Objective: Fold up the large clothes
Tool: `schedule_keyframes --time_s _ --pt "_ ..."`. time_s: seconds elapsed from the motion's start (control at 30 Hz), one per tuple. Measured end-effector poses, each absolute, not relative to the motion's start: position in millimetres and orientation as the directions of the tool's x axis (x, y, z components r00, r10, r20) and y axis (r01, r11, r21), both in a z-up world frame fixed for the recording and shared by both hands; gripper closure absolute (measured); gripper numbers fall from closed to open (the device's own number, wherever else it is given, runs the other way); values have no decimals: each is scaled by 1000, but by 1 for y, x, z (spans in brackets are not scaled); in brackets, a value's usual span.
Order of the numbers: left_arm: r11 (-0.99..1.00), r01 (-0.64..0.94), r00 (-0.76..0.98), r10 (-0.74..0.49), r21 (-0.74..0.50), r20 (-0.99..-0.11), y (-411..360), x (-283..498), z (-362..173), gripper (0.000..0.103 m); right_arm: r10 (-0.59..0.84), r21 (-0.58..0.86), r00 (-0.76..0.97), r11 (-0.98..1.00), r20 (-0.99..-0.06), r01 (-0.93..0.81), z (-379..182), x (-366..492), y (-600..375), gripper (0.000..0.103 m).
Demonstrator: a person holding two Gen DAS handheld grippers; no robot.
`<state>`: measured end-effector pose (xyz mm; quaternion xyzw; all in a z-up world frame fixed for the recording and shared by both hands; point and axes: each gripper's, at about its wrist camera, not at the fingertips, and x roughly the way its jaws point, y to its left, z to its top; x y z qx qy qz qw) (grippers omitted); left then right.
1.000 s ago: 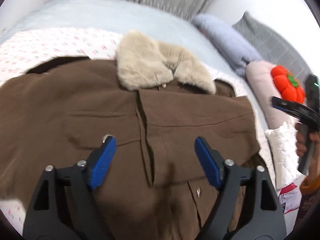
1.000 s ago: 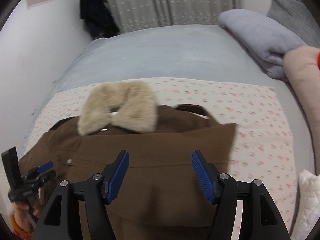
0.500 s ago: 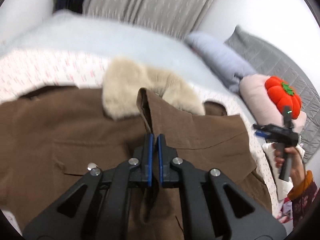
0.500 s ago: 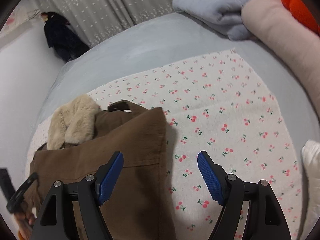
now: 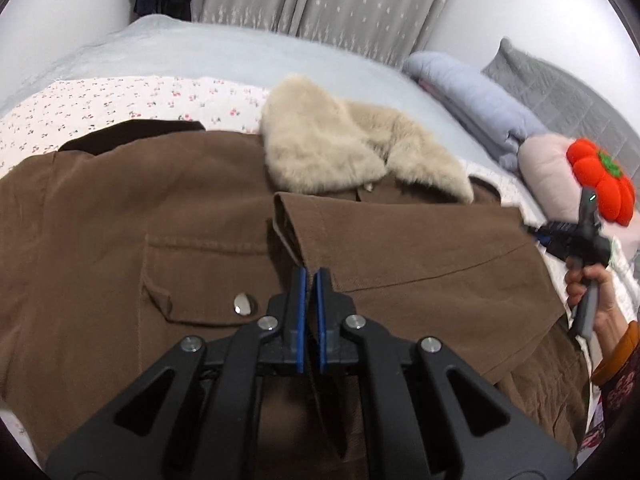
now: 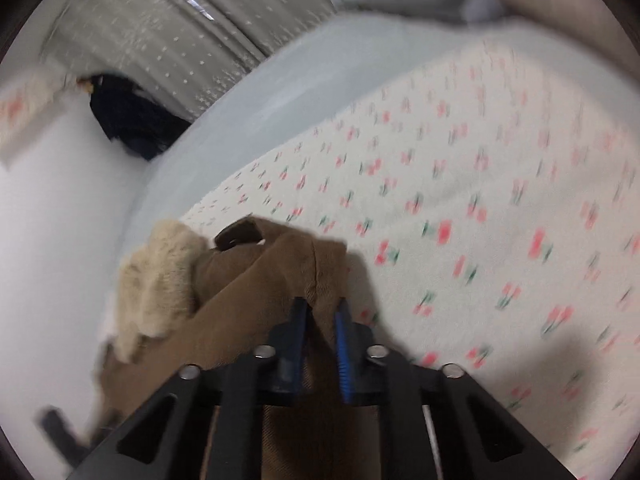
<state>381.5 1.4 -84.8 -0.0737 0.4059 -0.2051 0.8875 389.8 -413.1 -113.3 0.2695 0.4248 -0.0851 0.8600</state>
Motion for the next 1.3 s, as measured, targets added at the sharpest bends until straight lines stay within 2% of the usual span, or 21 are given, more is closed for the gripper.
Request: schedule_keyframes --time_s 0.1,0.2,0.27,0.3,0.33,0.4,0.43,0.57,0.73,0.83,0.93,0.97,1.03,1.1,1.3 --pt "918 287 547 -392 -274 -740 -5 394 -110 95 35 322 561 847 -827 422 -127 398 -408 93" --pt "929 287 564 -360 -233 -743 -5 391 -101 90 -27 234 558 890 -829 391 -113 397 -395 89" --pt "939 265 574 -335 -218 -747 -2 389 -93 89 -66 186 560 906 -826 381 -98 389 -389 80" --pt "940 259 590 -336 -222 -735 4 385 -85 84 -72 179 565 909 -822 376 -90 383 -387 73" --pt "938 258 599 -342 -229 -724 6 382 -80 73 -64 184 578 914 -813 360 -81 373 -383 65" --pt "927 270 629 -373 -258 -682 12 371 -64 62 -44 181 622 938 -782 294 -60 353 -364 57" --pt "922 284 638 -387 -263 -666 11 365 -58 61 -43 166 632 949 -773 267 -54 348 -354 54" --pt "899 368 599 -425 -239 -678 -4 355 -52 58 -43 71 645 986 -763 149 -44 321 -310 52" --pt "909 387 508 -353 -158 -786 -22 348 -88 57 -51 7 571 995 -819 98 -78 313 -289 52" --pt "914 369 503 -350 -170 -790 -20 347 -103 50 -77 -21 497 993 -865 117 -108 310 -289 52" --pt "928 325 500 -330 -179 -801 -14 345 -94 43 -116 -52 489 988 -865 143 -100 309 -283 51" --pt "933 310 499 -324 -184 -804 -11 343 -90 40 -118 -53 487 988 -866 144 -95 308 -281 49" --pt "937 291 513 -322 -192 -796 1 333 -77 25 -98 -32 503 990 -859 138 -84 303 -276 31" --pt "946 266 540 -304 -183 -785 18 320 -66 19 -103 -32 526 989 -844 143 -71 294 -270 20" --pt "982 112 563 -190 -154 -804 84 293 -47 15 -84 -18 536 992 -840 128 -54 271 -252 19"
